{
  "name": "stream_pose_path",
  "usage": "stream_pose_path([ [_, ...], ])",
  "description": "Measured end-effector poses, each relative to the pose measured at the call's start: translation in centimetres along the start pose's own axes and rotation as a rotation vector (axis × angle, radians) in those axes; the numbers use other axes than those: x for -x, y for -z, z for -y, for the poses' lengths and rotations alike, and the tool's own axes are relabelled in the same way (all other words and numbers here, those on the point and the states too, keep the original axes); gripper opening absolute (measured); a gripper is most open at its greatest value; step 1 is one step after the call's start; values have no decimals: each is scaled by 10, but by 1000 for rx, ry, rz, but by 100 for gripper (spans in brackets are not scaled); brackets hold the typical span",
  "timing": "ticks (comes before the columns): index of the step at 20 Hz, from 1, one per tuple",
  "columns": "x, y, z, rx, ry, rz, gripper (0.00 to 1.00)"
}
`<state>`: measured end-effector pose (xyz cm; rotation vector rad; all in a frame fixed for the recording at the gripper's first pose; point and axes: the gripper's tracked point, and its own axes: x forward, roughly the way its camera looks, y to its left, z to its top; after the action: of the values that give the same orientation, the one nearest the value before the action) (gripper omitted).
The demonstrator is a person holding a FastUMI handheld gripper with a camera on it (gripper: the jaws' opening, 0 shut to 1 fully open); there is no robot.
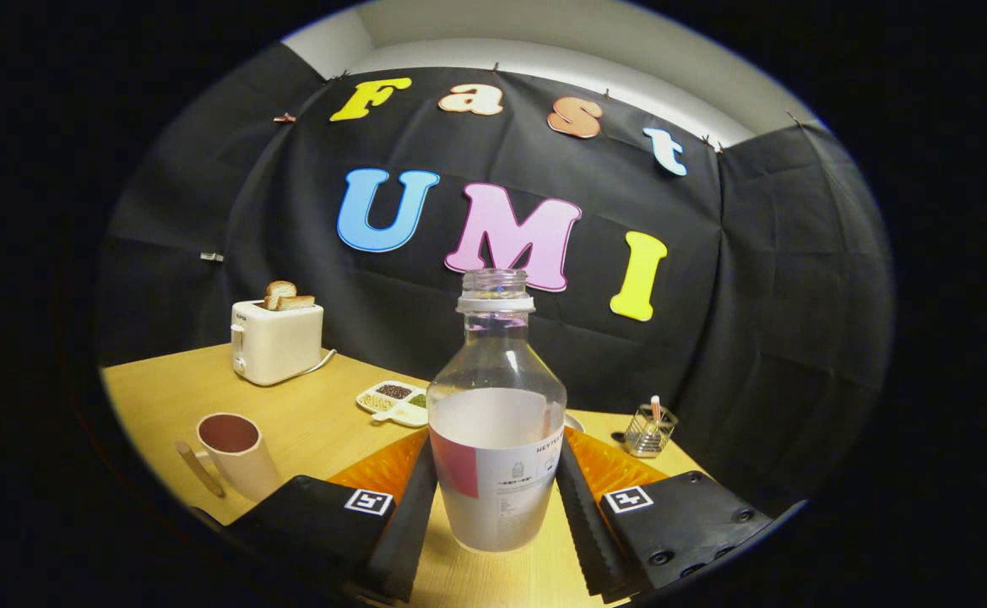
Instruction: Take the bottle from table, then pour the juice into the cup, finally place the bottle on the coaster
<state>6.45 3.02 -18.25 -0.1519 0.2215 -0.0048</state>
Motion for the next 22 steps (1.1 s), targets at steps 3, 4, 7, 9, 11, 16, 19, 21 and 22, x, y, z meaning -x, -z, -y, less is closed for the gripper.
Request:
stream_pose_path([
  [3, -2, -29, -17, 96, -25, -1, 75],
  [4, -3, -35, -24, 127, -36, -3, 76],
  [7, 0, -46, -52, 252, -86, 10, 76],
  [9, 2, -48, -68, 364, -114, 32, 76],
  [11, 2, -47, -83, 483, -150, 42, 75],
  [16, 1, -23, -111, 708, -232, 31, 75],
  [19, -4, -11, -112, 811, -222, 13, 75],
  [21, -10, -7, -112, 865, -214, 6, 75],
  [22, -12, -5, -113, 894, -214, 4, 75],
])
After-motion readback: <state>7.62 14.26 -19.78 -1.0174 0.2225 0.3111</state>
